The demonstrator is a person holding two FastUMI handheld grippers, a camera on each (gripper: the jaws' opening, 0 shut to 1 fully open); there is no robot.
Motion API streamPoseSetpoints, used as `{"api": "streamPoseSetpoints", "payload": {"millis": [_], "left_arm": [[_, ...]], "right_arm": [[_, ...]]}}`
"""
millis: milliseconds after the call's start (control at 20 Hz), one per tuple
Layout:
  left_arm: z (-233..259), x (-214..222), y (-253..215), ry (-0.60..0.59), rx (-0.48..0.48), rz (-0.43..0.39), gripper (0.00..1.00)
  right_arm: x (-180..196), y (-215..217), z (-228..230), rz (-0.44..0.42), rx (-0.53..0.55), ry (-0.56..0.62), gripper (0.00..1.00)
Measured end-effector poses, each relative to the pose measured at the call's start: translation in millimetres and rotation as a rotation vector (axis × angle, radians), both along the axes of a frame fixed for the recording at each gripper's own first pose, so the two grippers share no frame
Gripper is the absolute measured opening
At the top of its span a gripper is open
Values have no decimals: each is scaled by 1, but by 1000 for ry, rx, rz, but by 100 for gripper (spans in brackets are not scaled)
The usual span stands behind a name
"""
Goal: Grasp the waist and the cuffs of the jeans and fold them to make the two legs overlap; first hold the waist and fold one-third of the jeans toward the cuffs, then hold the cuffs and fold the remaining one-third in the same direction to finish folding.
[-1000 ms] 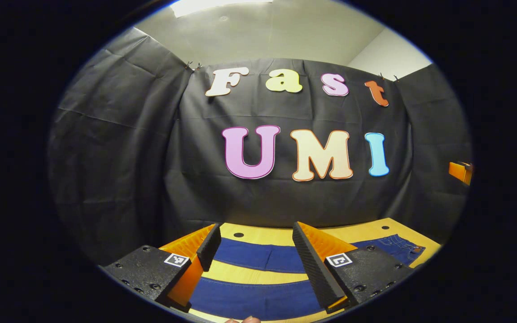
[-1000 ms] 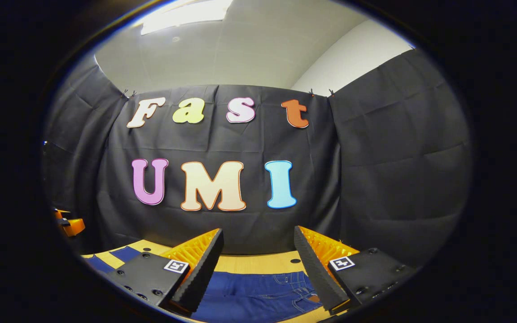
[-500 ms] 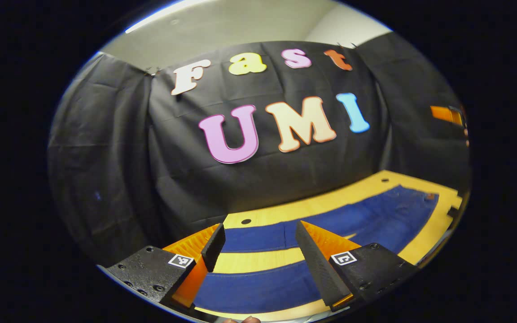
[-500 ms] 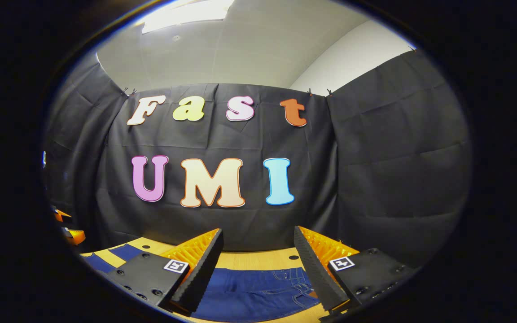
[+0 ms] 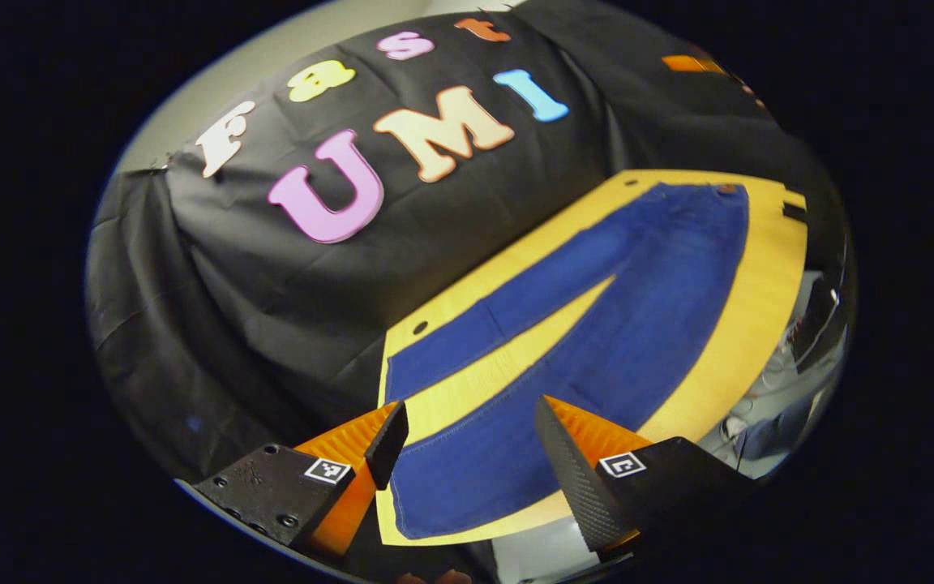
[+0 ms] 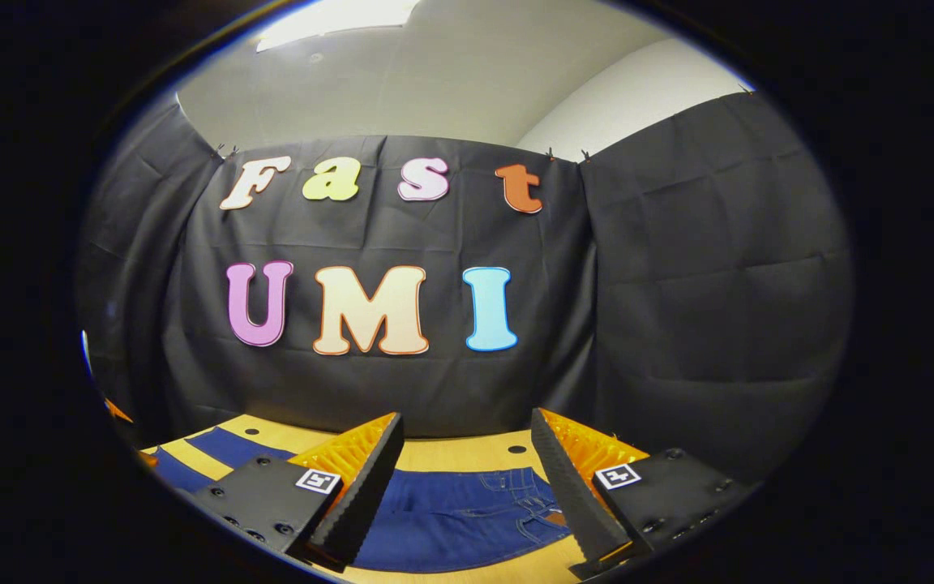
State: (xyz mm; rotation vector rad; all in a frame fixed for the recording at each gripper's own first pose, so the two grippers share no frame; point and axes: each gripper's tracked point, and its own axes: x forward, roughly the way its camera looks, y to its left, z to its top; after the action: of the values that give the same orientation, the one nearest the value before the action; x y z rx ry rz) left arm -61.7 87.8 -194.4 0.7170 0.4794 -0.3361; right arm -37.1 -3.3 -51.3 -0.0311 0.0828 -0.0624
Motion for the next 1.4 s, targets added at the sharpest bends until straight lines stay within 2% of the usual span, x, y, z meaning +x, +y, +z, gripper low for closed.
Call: {"api": "streamPoseSetpoints", "payload": {"millis": [200,400,650,750,800,1050,1100,1150,1200,1400], "left_arm": [[-51,-13,9,110,147,-88,95],[-91,-24,27,205,293,-136,96],[-122,-28,43,284,424,-186,95],[-129,-29,48,303,463,-191,95],[-131,-27,46,302,470,-207,89],[-141,-17,47,326,509,-267,89],[-143,-13,45,330,515,-285,83],[-148,-8,43,350,511,-301,81],[-154,-8,43,368,510,-308,73],[-161,-15,38,428,505,-330,20]], "right_arm": [[-4,-12,-6,-28,-24,13,98],[-9,-25,-16,-58,-37,37,98],[-10,-32,-25,-84,-49,57,98],[-12,-33,-26,-88,-61,59,98],[-12,-34,-27,-91,-68,59,98],[-16,-40,-27,-117,-83,61,99],[-15,-41,-28,-122,-79,62,97],[-15,-42,-29,-127,-76,63,98],[-14,-43,-30,-131,-73,62,98],[-6,-39,-36,-129,-64,63,98]]}}
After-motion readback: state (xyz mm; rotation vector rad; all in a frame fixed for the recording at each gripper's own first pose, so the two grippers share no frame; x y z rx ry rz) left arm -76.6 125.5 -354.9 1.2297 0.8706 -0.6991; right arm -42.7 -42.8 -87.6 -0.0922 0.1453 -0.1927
